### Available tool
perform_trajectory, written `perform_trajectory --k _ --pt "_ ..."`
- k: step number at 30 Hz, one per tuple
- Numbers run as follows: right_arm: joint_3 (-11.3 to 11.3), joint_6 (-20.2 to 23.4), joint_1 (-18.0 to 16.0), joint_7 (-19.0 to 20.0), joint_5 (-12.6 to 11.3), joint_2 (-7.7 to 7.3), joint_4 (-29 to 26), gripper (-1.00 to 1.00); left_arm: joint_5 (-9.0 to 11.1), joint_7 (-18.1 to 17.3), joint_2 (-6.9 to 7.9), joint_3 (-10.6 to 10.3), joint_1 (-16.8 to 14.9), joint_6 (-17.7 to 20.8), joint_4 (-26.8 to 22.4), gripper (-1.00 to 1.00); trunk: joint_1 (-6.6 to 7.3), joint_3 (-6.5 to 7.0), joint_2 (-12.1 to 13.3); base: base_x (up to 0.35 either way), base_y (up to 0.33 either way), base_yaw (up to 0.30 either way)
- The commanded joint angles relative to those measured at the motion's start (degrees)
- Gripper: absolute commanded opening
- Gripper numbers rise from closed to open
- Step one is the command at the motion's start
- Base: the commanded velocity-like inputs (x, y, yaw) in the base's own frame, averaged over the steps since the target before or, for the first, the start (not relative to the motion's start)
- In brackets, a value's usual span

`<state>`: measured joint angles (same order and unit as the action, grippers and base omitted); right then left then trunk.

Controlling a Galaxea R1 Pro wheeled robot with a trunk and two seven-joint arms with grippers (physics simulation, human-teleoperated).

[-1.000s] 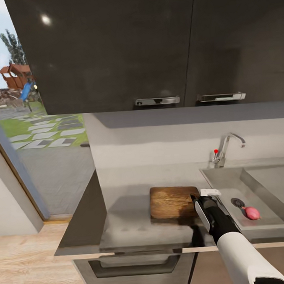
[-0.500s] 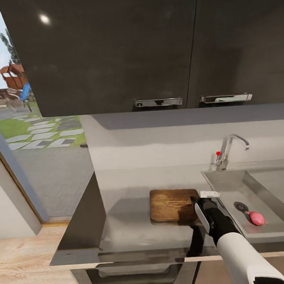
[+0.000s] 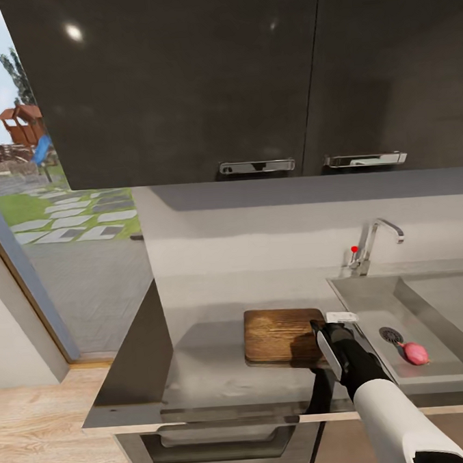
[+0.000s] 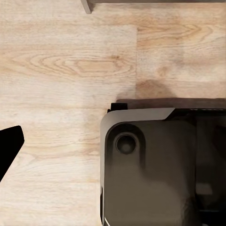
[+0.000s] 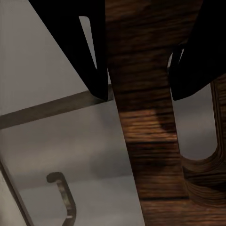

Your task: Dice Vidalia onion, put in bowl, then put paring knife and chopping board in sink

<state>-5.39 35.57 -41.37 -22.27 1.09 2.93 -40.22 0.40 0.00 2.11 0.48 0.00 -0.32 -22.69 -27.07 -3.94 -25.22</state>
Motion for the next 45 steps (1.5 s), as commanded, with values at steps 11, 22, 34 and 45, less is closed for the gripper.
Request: perform_trajectory --k 11,22,34,45 --pt "-0.1 0.4 0.0 0.0 0.1 0.06 0.0 1.00 0.1 0.0 0.00 0.0 0.0 0.0 -0.1 1.00 -0.03 -0.12 -0.1 0.000 0.000 0.000" --pt "-0.1 0.4 0.0 0.4 0.0 -0.09 0.0 1.00 0.1 0.0 0.00 0.0 0.0 0.0 -0.1 1.00 -0.03 -0.12 -0.1 0.000 0.000 0.000" --pt "-0.1 0.3 0.0 0.6 0.0 -0.11 0.0 1.00 0.2 0.0 0.00 0.0 0.0 0.0 0.0 1.00 -0.03 -0.12 -0.1 0.000 0.000 0.000" --pt "-0.1 0.3 0.0 0.8 0.0 -0.08 -0.1 1.00 0.1 0.0 0.00 0.0 0.0 0.0 0.0 1.00 -0.03 -0.12 -0.1 0.000 0.000 0.000"
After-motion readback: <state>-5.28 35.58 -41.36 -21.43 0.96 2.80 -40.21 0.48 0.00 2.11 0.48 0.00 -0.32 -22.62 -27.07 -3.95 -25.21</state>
